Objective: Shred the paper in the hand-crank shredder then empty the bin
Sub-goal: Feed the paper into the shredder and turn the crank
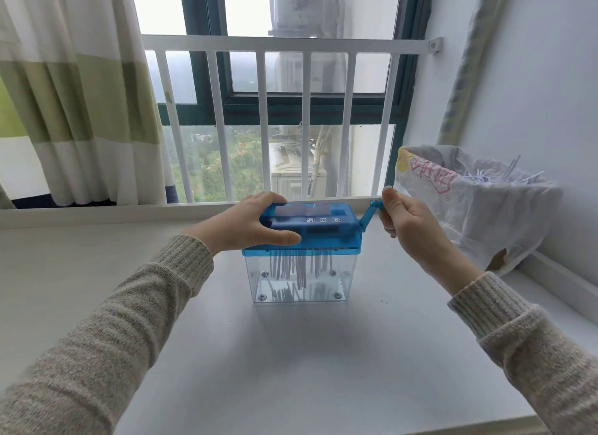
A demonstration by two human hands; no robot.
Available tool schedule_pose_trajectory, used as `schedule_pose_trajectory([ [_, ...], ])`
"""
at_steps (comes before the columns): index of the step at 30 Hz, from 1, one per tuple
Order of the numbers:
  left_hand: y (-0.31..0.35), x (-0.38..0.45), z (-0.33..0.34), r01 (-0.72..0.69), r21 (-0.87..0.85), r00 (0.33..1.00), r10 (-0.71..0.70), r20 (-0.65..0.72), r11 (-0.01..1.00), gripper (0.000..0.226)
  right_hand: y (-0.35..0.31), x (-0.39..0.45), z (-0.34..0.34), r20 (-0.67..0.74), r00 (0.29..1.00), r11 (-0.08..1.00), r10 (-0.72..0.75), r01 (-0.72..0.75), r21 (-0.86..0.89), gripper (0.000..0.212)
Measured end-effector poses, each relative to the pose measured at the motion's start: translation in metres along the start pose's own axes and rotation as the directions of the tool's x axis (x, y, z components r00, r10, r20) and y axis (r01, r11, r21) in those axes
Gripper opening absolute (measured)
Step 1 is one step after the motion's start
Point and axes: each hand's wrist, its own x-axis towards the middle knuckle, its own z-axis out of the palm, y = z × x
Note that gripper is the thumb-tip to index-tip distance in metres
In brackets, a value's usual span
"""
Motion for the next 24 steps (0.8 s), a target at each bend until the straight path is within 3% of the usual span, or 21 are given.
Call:
schedule_pose_trajectory([
  [7, 0.003, -0.002, 0.000, -0.013, 0.000, 1.000, 0.013, -0.012, 1.000, 0.072, -0.005, 0.000, -0.004, 0.032, 0.999, 0.998, -0.026, 0.027, -0.059, 0.053],
  [12, 0.004, -0.003, -0.001, -0.008, -0.018, 1.000, 0.007, -0.006, 1.000, 0.072, -0.002, 0.005, -0.001, 0.010, 1.000, 0.996, -0.015, 0.016, -0.084, 0.056],
  [24, 0.003, -0.003, 0.000, -0.011, -0.024, 1.000, 0.011, -0.002, 1.000, 0.072, -0.008, 0.034, 0.011, -0.038, 0.997, 0.997, -0.060, 0.062, 0.039, 0.046],
])
